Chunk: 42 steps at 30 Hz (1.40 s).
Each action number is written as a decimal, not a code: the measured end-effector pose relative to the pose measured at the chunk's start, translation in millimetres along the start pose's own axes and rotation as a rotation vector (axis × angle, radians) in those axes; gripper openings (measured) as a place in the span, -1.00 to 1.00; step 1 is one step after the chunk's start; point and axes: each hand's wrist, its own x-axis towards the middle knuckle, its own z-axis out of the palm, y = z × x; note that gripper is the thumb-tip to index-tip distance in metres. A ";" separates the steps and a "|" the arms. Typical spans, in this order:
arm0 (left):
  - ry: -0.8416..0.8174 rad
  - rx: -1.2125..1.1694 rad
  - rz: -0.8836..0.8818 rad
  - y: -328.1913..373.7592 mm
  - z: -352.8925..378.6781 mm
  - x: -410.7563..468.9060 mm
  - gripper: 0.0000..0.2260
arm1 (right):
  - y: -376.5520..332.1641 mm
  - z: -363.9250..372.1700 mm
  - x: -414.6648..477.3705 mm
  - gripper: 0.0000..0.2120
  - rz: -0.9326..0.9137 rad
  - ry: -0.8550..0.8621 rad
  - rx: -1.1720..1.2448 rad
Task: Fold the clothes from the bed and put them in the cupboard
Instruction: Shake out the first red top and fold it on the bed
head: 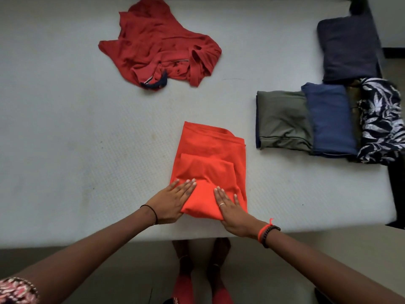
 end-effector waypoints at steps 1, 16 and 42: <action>-0.046 -0.052 0.033 3.1 -8.8 -4.2 -0.28 | -3.2 -4.7 -5.4 -0.25 -0.003 -0.067 0.097; -0.145 -1.120 -0.373 -70.6 -65.7 41.7 -0.39 | 64.6 -106.1 12.4 -0.80 0.223 -0.269 0.963; 0.413 -0.357 -0.496 26.8 6.7 89.0 -0.55 | 0.9 -9.6 68.9 -0.44 0.119 0.698 0.082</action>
